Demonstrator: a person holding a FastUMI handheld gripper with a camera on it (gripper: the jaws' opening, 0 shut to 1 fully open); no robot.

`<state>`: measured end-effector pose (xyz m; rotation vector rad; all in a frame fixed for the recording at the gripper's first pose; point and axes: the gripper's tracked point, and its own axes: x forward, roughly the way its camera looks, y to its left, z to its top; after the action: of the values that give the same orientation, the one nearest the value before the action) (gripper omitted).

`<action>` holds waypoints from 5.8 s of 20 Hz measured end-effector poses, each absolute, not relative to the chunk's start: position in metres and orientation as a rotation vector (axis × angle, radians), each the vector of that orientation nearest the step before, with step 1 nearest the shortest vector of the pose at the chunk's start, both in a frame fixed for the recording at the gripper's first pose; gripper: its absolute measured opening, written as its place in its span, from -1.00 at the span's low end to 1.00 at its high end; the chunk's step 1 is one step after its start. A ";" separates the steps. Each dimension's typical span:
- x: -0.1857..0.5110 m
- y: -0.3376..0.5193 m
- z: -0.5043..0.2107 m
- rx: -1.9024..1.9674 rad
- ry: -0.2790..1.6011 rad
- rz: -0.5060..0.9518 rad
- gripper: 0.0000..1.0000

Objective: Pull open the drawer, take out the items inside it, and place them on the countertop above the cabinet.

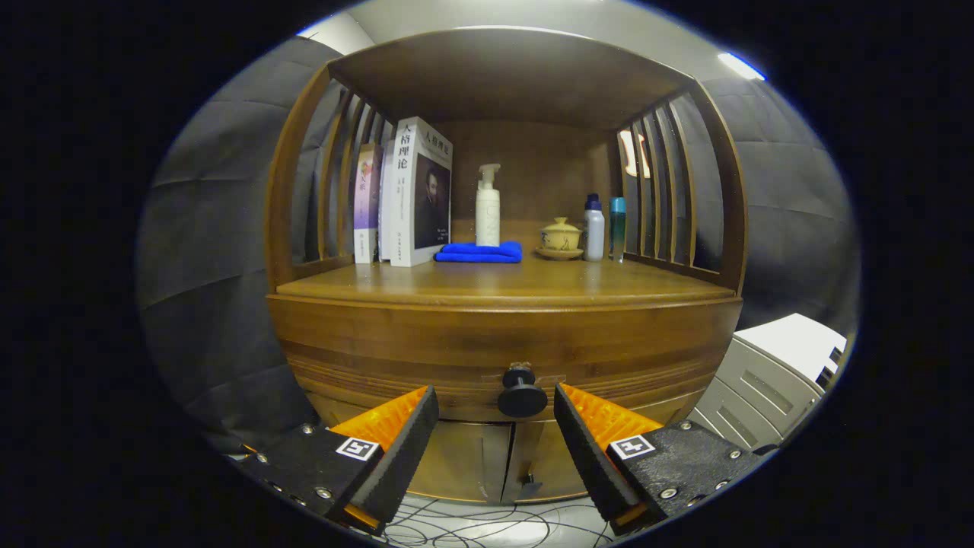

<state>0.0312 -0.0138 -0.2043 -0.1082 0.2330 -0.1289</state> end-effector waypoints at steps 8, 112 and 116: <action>0.064 -0.041 -0.215 -0.044 0.241 -0.174 0.72; 0.024 -0.041 -0.250 0.078 1.045 -0.333 0.90; 0.021 -0.042 -0.265 0.032 1.132 -0.329 0.76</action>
<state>0.0207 -0.0424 -0.2650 0.0323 1.1323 -0.3294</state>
